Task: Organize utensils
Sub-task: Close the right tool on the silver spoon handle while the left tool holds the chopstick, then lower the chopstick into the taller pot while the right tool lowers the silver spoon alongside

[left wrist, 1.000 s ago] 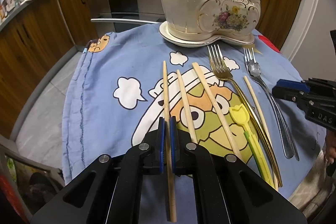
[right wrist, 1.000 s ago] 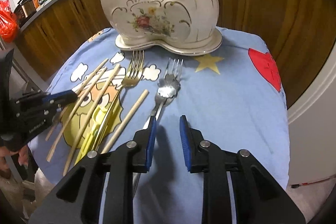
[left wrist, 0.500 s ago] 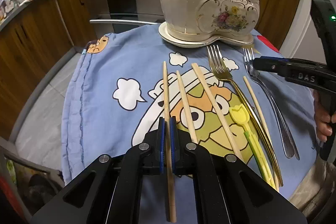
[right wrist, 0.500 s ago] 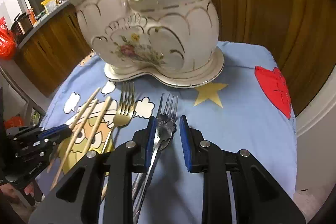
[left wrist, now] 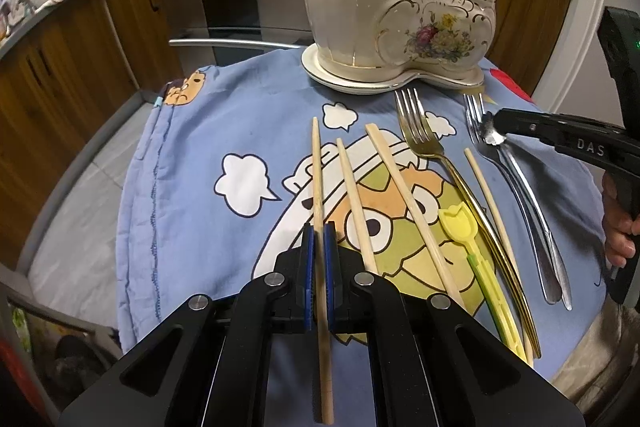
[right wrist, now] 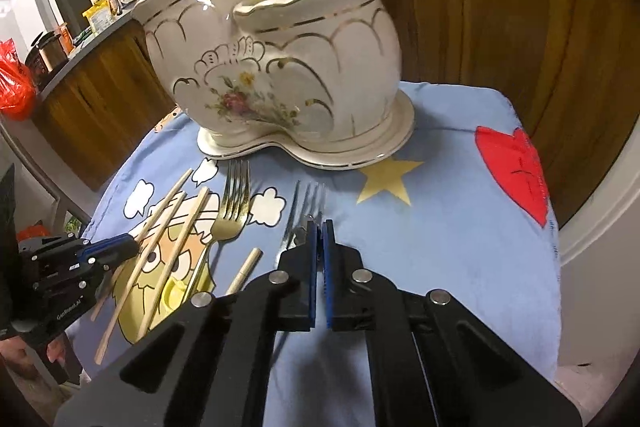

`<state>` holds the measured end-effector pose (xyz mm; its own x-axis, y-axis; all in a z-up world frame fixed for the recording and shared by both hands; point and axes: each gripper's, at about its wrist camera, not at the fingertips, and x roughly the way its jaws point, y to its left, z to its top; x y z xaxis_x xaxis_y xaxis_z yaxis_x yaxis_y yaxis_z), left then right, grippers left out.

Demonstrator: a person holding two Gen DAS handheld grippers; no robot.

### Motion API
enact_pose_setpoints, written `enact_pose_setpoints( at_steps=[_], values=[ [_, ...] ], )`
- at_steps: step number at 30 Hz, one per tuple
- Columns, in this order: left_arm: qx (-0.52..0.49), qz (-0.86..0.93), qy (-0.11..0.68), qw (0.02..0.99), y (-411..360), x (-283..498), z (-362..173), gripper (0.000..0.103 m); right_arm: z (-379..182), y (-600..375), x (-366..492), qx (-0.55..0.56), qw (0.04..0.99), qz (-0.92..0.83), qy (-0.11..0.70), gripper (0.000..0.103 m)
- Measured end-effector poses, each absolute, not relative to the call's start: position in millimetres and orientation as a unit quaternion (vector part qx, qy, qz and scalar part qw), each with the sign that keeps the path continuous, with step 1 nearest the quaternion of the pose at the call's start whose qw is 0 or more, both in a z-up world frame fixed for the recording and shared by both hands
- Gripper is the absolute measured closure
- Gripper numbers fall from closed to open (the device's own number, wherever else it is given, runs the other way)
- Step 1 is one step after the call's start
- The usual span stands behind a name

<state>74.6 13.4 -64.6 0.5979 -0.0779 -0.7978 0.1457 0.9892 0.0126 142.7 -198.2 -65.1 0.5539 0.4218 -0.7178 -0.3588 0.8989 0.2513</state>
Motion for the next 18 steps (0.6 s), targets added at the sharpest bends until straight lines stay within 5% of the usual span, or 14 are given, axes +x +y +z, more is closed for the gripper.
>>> enact_pose_setpoints(
  at_steps=[18],
  values=[
    [0.008, -0.076, 0.341, 0.937, 27.2, 52.7, -22.7, 0.098, 7.1, -218.8, 83.5, 0.009, 0.934, 0.241, 0.263, 0.101]
  ],
)
